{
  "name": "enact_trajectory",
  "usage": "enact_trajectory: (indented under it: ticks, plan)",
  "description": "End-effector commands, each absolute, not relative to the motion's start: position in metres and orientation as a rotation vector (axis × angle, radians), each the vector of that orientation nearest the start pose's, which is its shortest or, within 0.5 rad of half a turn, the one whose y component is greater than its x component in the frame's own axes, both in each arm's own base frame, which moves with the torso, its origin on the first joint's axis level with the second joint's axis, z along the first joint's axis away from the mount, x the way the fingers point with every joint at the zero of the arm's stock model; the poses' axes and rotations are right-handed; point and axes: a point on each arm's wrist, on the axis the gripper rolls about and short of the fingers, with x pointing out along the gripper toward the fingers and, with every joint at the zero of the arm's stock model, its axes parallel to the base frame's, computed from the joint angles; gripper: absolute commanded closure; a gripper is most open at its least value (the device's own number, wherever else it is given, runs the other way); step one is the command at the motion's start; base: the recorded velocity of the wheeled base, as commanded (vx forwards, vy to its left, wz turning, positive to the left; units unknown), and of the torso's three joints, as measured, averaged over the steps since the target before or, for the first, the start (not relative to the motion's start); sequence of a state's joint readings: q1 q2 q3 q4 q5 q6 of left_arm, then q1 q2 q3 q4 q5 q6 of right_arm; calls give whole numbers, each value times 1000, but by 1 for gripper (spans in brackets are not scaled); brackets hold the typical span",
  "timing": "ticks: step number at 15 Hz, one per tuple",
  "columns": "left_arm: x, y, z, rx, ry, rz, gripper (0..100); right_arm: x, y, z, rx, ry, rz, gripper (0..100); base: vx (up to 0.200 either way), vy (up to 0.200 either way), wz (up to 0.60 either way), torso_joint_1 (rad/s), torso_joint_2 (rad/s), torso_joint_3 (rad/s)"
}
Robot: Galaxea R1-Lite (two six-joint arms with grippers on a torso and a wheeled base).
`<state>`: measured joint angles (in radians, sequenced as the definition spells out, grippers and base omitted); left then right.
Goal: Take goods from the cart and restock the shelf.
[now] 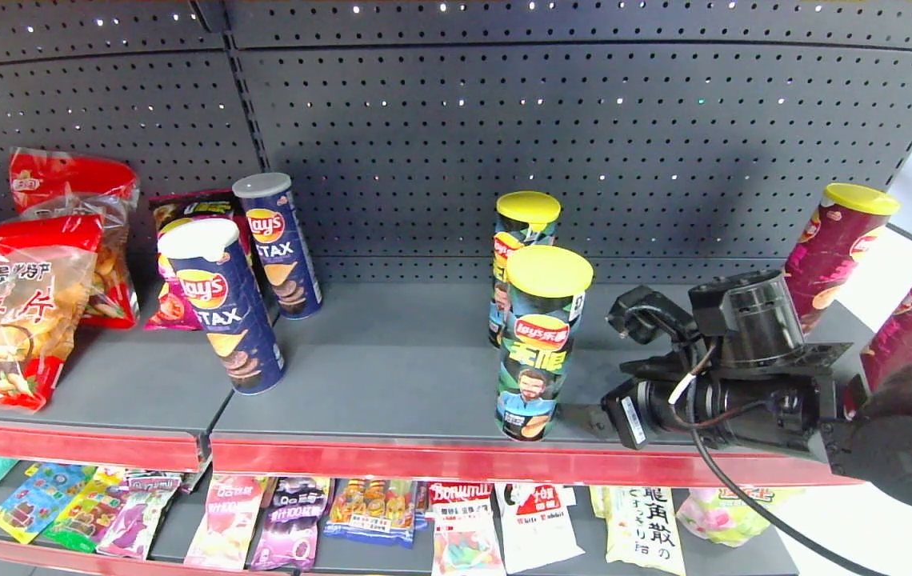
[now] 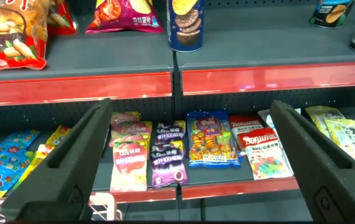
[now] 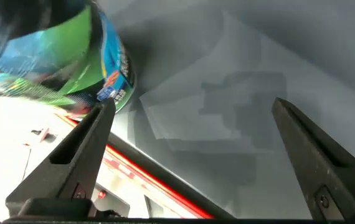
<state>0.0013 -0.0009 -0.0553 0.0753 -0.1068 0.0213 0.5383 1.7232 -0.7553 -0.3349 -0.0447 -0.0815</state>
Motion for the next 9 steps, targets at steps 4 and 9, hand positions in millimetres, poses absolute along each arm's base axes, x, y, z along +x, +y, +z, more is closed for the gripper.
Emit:
enact_trajectory:
  ticks: [4, 9]
  plan:
    - [-27, -2, 83, 20, 19, -106, 0, 251, 151, 133, -263, 595, 508, 0, 0, 0, 0, 0, 0, 0]
    - [-27, -2, 83, 20, 19, -106, 0, 255, 154, 134, -262, 587, 510, 0, 0, 0, 0, 0, 0, 0]
